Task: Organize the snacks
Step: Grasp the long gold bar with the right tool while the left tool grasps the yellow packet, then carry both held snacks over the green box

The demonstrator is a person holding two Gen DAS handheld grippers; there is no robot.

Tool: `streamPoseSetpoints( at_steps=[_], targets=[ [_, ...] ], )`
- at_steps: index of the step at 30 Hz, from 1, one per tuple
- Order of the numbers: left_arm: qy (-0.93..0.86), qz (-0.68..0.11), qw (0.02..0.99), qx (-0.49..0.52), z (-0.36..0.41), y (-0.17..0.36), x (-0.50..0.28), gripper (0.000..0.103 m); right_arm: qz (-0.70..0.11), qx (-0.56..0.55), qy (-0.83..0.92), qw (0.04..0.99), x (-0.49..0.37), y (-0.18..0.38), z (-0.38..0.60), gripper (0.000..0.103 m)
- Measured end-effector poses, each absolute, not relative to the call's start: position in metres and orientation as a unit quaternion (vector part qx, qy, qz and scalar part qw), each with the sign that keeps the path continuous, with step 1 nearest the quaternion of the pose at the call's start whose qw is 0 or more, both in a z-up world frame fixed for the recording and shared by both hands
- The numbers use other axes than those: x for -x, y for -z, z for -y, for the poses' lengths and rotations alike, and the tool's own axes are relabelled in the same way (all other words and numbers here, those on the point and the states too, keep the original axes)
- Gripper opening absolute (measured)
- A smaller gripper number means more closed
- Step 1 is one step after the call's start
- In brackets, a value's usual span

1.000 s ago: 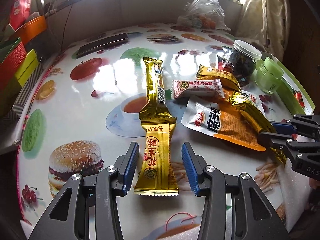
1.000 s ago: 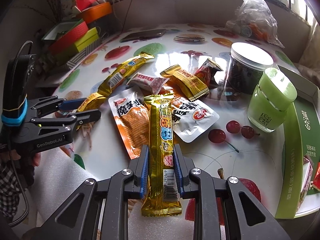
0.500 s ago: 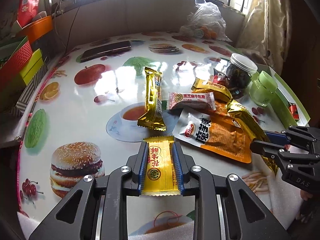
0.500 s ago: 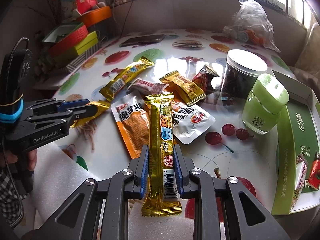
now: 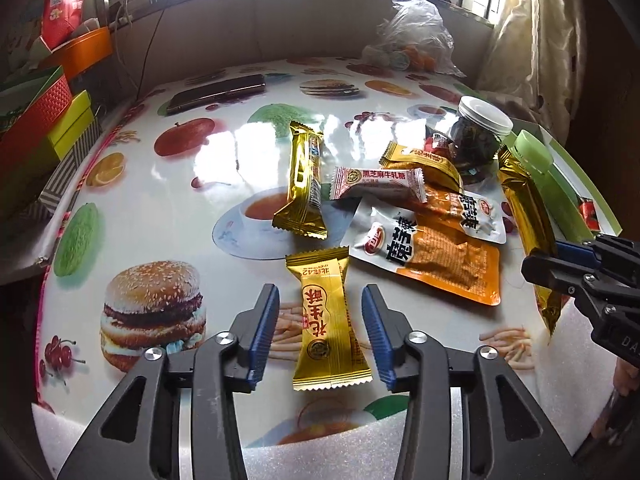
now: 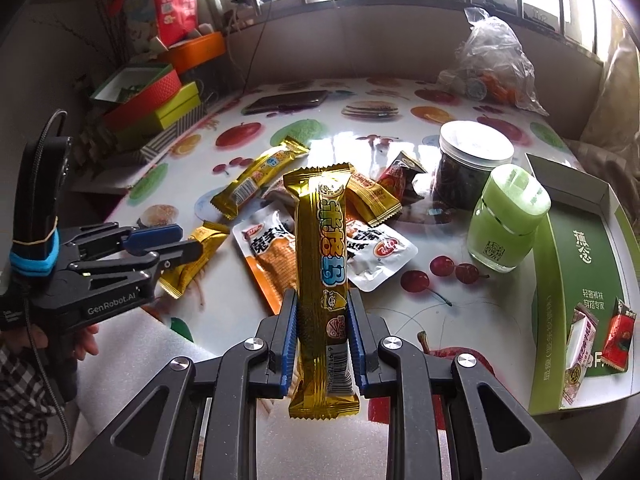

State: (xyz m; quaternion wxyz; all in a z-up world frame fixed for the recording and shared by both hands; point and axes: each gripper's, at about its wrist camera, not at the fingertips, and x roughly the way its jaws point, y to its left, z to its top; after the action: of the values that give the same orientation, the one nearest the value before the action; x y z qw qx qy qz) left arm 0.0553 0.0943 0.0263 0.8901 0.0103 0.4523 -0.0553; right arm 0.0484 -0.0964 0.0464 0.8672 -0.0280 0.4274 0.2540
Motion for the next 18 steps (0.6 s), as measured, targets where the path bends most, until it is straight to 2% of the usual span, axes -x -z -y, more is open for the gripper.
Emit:
streamPoseSetpoints(
  at_steps=[8,9,10,11,18],
  targets=[
    [0.042,-0.468,0.883,-0.017,-0.086,-0.013,-0.059,0.045,-0.427,0.026,-0.251,0.868,-0.047,-0.047,0.098,0.022],
    [0.042,-0.467,0.883,-0.017,-0.086,-0.013,-0.058,0.042,-0.427,0.025,-0.251,0.868,-0.047,-0.047,0.099,0.022],
    [0.039,-0.467,0.883,-0.020,-0.086,-0.013,-0.058,0.032,-0.427,0.025,-0.251,0.868,-0.047,-0.047,0.099,0.022],
    [0.037,-0.467,0.883,-0.021,-0.086,-0.014,-0.059,0.027,-0.427,0.024,-0.250,0.869,-0.047,-0.047,0.099,0.022],
    [0.041,-0.458,0.888,-0.014,-0.082,-0.020,-0.056,0.024,-0.422,0.015,-0.250,0.871,-0.046,-0.050,0.105,0.022]
  ],
)
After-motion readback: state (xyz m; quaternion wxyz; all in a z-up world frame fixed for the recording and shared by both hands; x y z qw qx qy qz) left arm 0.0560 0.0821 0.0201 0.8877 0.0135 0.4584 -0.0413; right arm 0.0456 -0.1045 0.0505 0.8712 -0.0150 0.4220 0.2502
